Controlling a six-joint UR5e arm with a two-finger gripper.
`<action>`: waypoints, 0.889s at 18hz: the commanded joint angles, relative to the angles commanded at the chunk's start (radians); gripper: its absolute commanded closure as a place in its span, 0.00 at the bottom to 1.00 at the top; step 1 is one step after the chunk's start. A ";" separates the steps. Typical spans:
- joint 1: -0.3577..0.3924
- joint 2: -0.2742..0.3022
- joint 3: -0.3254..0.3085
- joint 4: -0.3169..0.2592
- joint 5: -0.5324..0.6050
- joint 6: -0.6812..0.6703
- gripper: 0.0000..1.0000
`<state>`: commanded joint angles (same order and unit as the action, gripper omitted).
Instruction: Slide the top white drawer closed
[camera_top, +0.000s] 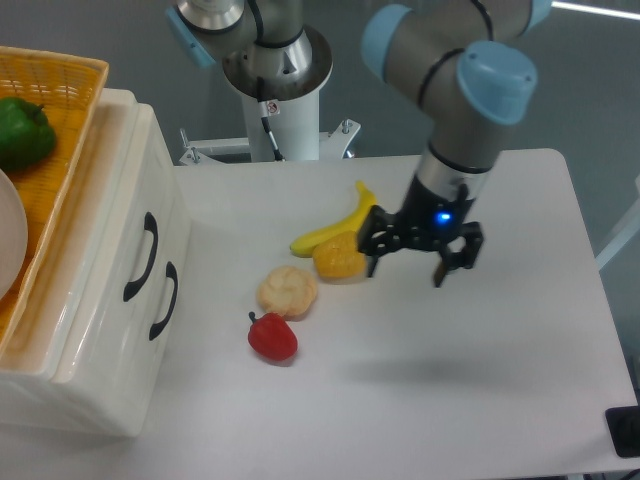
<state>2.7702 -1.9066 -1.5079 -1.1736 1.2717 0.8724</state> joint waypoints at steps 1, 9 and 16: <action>0.020 -0.012 0.005 0.012 0.005 0.038 0.00; 0.078 -0.103 0.046 0.048 0.164 0.537 0.00; 0.123 -0.167 0.064 0.061 0.235 0.784 0.00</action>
<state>2.8931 -2.0739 -1.4435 -1.1121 1.5063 1.6567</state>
